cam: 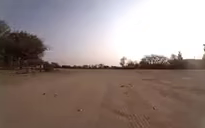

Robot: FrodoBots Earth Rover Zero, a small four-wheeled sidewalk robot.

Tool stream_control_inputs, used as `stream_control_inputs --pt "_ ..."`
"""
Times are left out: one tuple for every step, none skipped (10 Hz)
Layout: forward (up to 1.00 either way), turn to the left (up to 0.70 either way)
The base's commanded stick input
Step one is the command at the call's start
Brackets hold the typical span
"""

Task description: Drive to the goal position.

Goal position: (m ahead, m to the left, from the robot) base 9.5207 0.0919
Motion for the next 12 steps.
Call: stream_control_inputs --pt "0.70 0.00" --pt "0.70 0.00" --pt "0.70 0.00" --pt "0.70 0.00" --pt "0.70 0.00" --pt "0.70 0.00" --pt "0.70 0.00" --pt "0.70 0.00" --pt "0.70 0.00" --pt "0.70 0.00" --pt "0.70 0.00" --pt "0.70 0.00"
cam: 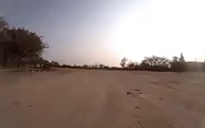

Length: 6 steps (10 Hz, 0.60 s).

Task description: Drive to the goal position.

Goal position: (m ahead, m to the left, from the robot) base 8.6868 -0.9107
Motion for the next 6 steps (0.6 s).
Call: stream_control_inputs --pt "0.70 0.00" --pt "0.70 0.00" --pt "0.70 0.00" --pt "0.70 0.00" --pt "0.70 0.00" --pt "0.70 0.00"
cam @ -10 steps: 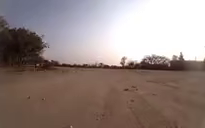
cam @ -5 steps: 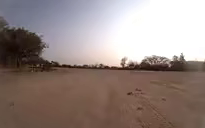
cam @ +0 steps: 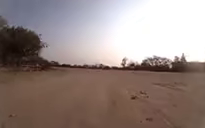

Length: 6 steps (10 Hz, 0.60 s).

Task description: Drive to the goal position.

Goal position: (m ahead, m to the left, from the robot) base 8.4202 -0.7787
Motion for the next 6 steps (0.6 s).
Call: stream_control_inputs --pt "0.70 0.00" --pt "0.70 0.00" --pt "0.70 0.00" --pt "0.70 0.00" --pt "0.70 0.00" --pt "0.70 0.00"
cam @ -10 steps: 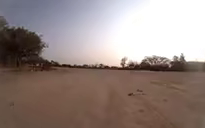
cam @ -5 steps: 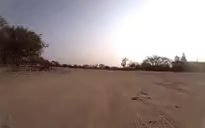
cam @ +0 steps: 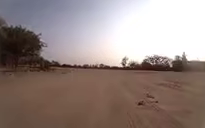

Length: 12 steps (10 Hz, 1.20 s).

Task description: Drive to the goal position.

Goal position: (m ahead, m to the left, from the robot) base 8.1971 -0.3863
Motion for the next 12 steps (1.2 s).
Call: stream_control_inputs --pt "0.70 0.00" --pt "0.70 0.00" --pt "0.70 0.00" --pt "0.70 0.00" --pt "0.70 0.00" --pt "0.70 0.00" --pt "0.70 0.00" --pt "0.70 0.00" --pt "0.70 0.00" --pt "0.70 0.00" --pt "0.70 0.00" --pt "0.70 0.00"
